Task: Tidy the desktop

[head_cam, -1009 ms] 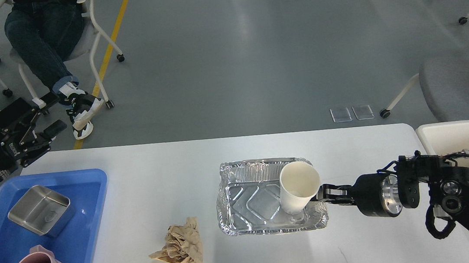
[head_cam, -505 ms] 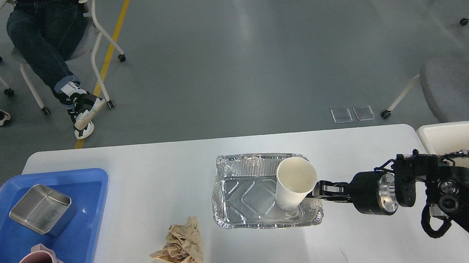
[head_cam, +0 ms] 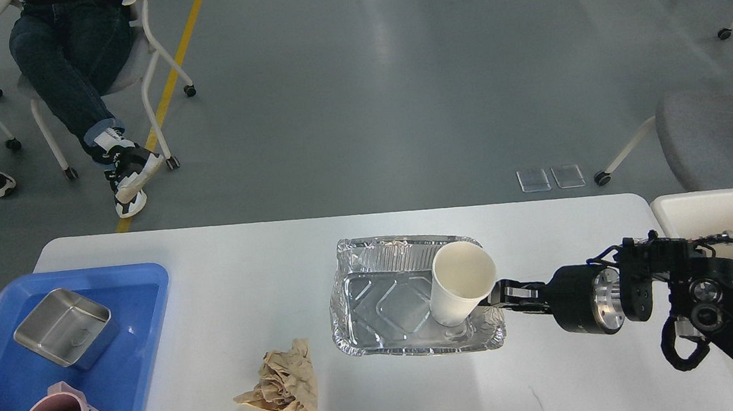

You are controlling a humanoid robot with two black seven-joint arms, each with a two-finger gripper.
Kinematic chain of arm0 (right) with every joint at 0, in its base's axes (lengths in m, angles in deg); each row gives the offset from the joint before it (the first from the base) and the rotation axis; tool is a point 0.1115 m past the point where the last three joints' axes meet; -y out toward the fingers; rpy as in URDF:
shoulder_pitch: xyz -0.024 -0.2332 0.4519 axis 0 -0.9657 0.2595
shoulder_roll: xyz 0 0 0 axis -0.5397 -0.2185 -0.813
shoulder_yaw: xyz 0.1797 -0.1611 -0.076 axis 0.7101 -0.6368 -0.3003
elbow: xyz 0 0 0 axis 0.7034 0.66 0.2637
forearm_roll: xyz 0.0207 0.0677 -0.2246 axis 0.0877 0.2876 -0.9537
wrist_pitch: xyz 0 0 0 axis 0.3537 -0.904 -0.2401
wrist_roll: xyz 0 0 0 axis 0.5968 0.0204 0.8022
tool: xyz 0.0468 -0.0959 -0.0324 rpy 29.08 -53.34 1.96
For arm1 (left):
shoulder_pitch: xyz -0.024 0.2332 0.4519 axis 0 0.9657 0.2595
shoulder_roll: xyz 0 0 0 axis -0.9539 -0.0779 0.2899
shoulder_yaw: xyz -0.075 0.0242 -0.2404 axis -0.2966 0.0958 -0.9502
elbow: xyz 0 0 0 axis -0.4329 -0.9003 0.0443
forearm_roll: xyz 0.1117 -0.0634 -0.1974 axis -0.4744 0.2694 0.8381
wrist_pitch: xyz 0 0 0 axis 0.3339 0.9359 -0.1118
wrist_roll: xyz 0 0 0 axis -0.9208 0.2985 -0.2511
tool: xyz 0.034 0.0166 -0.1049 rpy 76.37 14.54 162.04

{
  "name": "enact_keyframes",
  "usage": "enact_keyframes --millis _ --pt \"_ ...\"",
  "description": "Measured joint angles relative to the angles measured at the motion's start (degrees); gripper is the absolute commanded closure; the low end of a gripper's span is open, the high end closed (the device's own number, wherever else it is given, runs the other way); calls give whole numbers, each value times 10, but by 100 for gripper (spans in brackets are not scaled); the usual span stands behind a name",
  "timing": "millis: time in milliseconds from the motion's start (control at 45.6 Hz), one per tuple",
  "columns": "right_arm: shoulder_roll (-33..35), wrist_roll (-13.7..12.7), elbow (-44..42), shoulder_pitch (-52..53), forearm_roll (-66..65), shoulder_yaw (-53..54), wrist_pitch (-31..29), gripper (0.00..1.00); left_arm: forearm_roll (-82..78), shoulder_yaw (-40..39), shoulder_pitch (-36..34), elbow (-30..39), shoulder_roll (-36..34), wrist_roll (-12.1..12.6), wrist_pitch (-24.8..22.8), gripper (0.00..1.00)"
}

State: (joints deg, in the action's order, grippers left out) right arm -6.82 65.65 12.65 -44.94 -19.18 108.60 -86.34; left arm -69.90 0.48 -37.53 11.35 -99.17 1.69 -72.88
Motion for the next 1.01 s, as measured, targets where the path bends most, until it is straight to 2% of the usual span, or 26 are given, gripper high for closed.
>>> enact_keyframes --millis 176,285,395,658,834,1009 --pt "-1 0 3 -5 0 0 0 100 -31 0 -10 30 67 54 0 3" --pt "0 0 10 -7 0 0 0 100 -91 2 -61 44 156 99 0 3" --pt "6 0 14 -13 -1 3 1 100 -149 17 -117 46 250 132 0 3" --pt "13 0 24 -29 -1 12 1 100 -202 146 -233 42 444 173 0 3" --pt "15 0 25 -38 -1 19 1 100 -197 212 -262 40 517 235 0 3" --pt "13 0 25 -39 -1 20 1 100 -197 256 -261 37 577 280 0 3"
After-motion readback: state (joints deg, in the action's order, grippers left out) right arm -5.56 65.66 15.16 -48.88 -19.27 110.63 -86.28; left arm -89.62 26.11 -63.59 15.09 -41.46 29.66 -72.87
